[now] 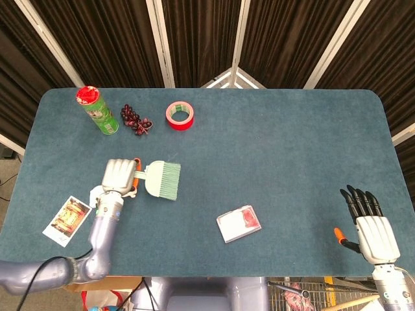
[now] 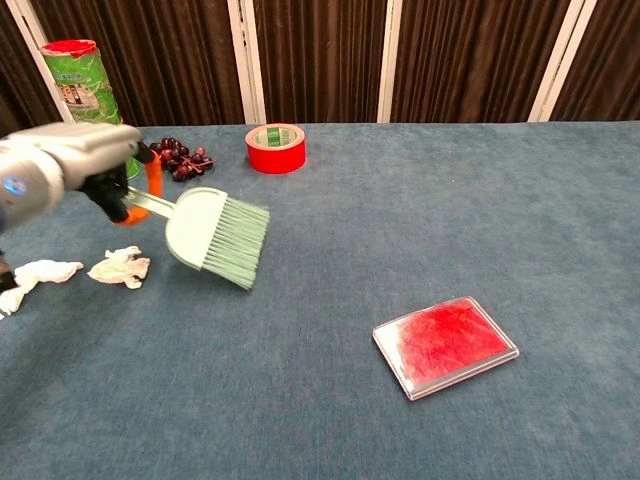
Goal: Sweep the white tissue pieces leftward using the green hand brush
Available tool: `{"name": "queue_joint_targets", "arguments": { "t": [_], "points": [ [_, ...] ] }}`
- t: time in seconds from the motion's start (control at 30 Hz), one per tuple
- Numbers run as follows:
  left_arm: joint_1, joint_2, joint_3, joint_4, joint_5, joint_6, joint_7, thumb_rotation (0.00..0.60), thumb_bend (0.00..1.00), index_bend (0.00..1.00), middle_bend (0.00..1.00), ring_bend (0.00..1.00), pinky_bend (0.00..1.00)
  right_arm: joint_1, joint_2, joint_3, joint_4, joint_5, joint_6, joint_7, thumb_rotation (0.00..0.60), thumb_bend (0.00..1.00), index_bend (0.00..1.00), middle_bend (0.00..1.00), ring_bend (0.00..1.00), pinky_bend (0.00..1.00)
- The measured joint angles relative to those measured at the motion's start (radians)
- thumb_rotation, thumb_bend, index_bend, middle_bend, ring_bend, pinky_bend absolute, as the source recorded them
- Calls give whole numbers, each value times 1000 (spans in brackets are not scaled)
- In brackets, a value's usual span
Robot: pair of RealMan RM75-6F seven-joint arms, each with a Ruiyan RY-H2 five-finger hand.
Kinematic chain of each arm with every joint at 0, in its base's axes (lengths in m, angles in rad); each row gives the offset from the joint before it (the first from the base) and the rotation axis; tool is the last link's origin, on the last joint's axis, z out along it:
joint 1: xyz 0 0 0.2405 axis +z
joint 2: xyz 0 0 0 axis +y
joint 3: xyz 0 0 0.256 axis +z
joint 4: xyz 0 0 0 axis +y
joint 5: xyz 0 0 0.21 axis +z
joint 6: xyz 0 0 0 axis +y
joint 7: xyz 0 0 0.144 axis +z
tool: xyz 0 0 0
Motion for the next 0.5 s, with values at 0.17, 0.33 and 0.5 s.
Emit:
{"name": "queue_joint_targets", "arguments": {
  "t": [0.17,0.33,0.5],
  "points": [
    [0,4,12,62,-73,3,38,600,733,763,1000,1000,1000,-11,7,-3,2,-1,14,1,600,322,0,0,0,2],
    [32,67,27,82,-92,-8,18,600,734,763,1000,1000,1000,-13,7,-5,0,-2,15,-9,600,321,0,0,0,1],
    [90,173,38,101,-98,-17,-45,600,734,763,1000,1000,1000,-15,4,-8,-3,-6,19,-30,600,322,0,0,0,2]
  ]
}}
